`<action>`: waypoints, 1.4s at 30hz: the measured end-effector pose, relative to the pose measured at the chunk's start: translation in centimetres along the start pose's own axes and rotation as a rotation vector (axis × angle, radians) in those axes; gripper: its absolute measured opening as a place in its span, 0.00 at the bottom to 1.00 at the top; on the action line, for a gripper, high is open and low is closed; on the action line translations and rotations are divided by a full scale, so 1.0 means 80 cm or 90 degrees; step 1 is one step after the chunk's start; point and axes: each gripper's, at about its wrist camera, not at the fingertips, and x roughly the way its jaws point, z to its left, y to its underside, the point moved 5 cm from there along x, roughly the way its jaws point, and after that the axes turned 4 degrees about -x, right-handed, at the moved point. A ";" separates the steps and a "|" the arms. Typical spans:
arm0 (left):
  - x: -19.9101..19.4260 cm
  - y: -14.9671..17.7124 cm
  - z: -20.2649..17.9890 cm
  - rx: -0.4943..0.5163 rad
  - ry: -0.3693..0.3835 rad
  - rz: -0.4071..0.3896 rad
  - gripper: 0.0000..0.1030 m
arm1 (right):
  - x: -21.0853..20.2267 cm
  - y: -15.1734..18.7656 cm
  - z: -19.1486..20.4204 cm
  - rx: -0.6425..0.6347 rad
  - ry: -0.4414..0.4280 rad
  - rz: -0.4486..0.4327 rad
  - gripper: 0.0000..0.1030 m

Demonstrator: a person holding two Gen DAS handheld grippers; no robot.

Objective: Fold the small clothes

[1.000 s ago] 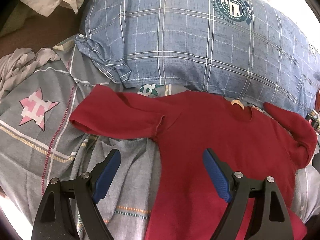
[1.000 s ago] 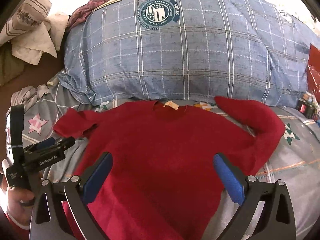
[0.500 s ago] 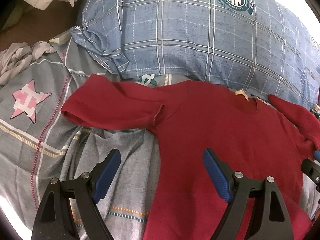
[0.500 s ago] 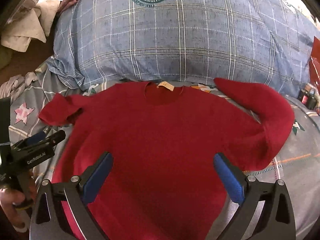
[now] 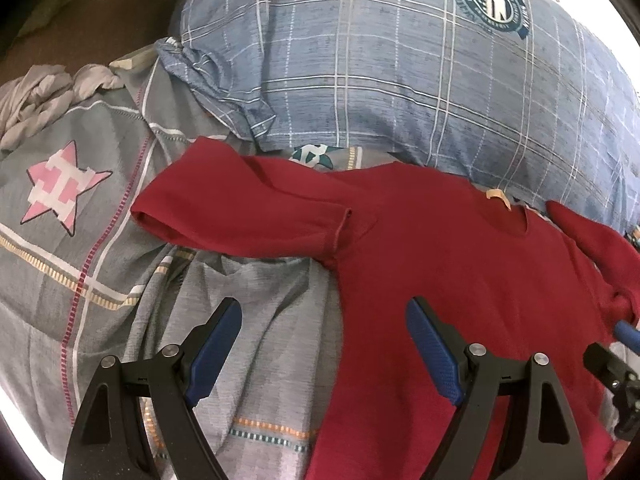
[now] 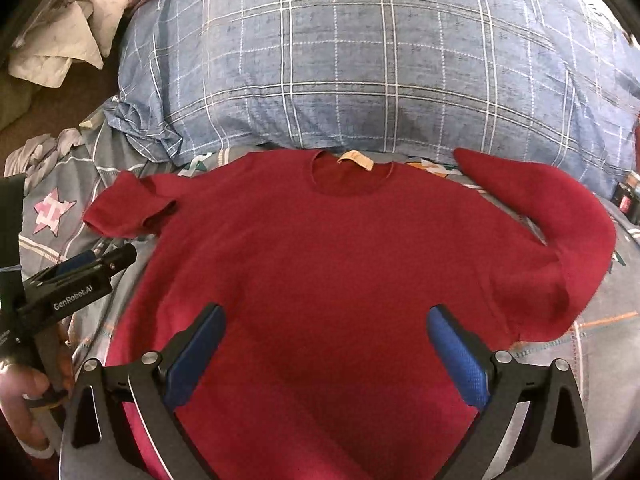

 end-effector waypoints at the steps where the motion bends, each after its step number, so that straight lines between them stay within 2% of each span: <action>1: -0.001 -0.002 0.006 -0.006 -0.001 0.000 0.82 | 0.002 -0.001 0.002 -0.001 -0.004 0.002 0.98; 3: -0.004 -0.006 0.021 -0.026 -0.010 -0.004 0.82 | 0.008 -0.005 0.011 -0.008 -0.017 0.004 0.98; 8: -0.008 -0.013 0.071 -0.064 -0.083 -0.016 0.82 | 0.016 -0.025 0.047 -0.048 -0.076 -0.019 0.93; 11: -0.001 -0.017 0.093 -0.097 -0.111 -0.012 0.82 | 0.028 -0.040 0.079 -0.089 -0.125 -0.020 0.78; 13: 0.005 -0.019 0.099 -0.117 -0.107 0.000 0.82 | 0.041 -0.055 0.106 -0.111 -0.164 -0.019 0.68; 15: 0.009 -0.020 0.099 -0.123 -0.104 0.000 0.82 | 0.057 -0.073 0.132 -0.104 -0.195 -0.023 0.69; 19: 0.013 -0.028 0.106 -0.122 -0.115 -0.007 0.82 | 0.094 -0.088 0.177 -0.061 -0.285 0.029 0.67; 24: 0.019 -0.035 0.120 -0.145 -0.115 -0.007 0.82 | 0.131 -0.101 0.209 -0.054 -0.316 0.061 0.66; 26: 0.024 -0.039 0.122 -0.148 -0.120 -0.006 0.82 | 0.151 -0.103 0.222 -0.066 -0.300 0.072 0.59; 28: 0.027 -0.041 0.122 -0.150 -0.119 -0.007 0.82 | 0.173 -0.103 0.232 -0.069 -0.301 0.090 0.32; 29: 0.028 -0.042 0.121 -0.149 -0.119 -0.007 0.82 | 0.184 -0.103 0.236 -0.064 -0.300 0.100 0.27; 30: 0.028 -0.043 0.121 -0.146 -0.121 -0.009 0.82 | 0.191 -0.102 0.236 -0.057 -0.297 0.103 0.12; 31: 0.027 -0.043 0.123 -0.146 -0.125 -0.011 0.81 | 0.194 -0.104 0.236 -0.051 -0.298 0.104 0.04; 33: 0.025 -0.044 0.126 -0.154 -0.127 -0.019 0.81 | 0.183 -0.112 0.230 -0.035 -0.311 0.093 0.04; 35: 0.022 -0.045 0.130 -0.167 -0.128 -0.024 0.81 | 0.149 -0.128 0.217 -0.042 -0.315 0.046 0.04; 39: 0.016 -0.043 0.127 -0.170 -0.125 -0.032 0.81 | 0.065 -0.171 0.149 -0.013 -0.304 -0.051 0.04; 42: 0.019 -0.039 0.120 -0.158 -0.128 -0.028 0.81 | 0.030 -0.187 0.085 0.007 -0.264 -0.088 0.04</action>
